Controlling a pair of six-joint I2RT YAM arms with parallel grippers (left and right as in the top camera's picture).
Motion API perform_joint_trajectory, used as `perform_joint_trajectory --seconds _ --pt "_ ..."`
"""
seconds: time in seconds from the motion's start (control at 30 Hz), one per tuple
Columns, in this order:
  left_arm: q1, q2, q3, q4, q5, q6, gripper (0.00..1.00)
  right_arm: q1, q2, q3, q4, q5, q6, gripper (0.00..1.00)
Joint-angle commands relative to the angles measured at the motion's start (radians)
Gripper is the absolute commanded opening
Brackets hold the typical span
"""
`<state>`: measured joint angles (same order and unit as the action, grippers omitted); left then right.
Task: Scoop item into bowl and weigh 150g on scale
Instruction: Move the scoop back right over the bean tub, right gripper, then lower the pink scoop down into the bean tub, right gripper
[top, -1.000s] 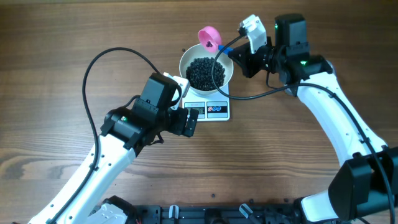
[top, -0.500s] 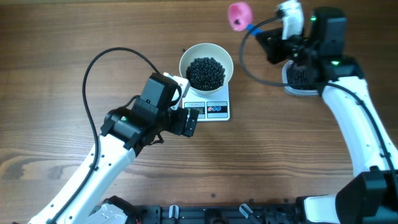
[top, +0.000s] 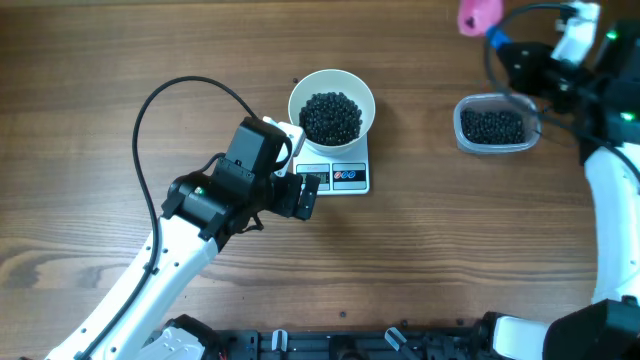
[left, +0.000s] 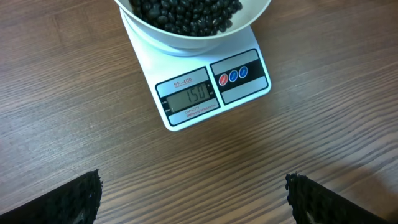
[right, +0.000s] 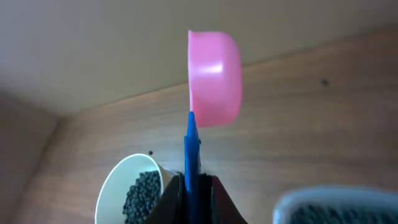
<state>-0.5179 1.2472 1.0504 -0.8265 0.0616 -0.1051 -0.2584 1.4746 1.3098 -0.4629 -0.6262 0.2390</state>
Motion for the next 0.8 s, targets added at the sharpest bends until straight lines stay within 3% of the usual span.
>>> perform_joint_trajectory --seconds 0.0,0.27,0.5,0.77 --pt "0.003 -0.007 0.019 0.0 0.008 0.023 1.0 -0.077 -0.026 0.005 -0.089 -0.038 0.033 0.04" --pt "0.003 -0.007 0.019 0.0 0.008 0.023 1.0 -0.196 -0.026 0.005 -0.357 -0.037 -0.082 0.04" --pt "0.003 -0.007 0.019 0.0 0.008 0.023 1.0 -0.266 -0.026 0.005 -0.425 0.045 -0.082 0.04" --pt "0.003 -0.007 0.019 0.0 0.008 0.023 1.0 -0.232 0.006 0.005 -0.391 0.091 -0.074 0.04"
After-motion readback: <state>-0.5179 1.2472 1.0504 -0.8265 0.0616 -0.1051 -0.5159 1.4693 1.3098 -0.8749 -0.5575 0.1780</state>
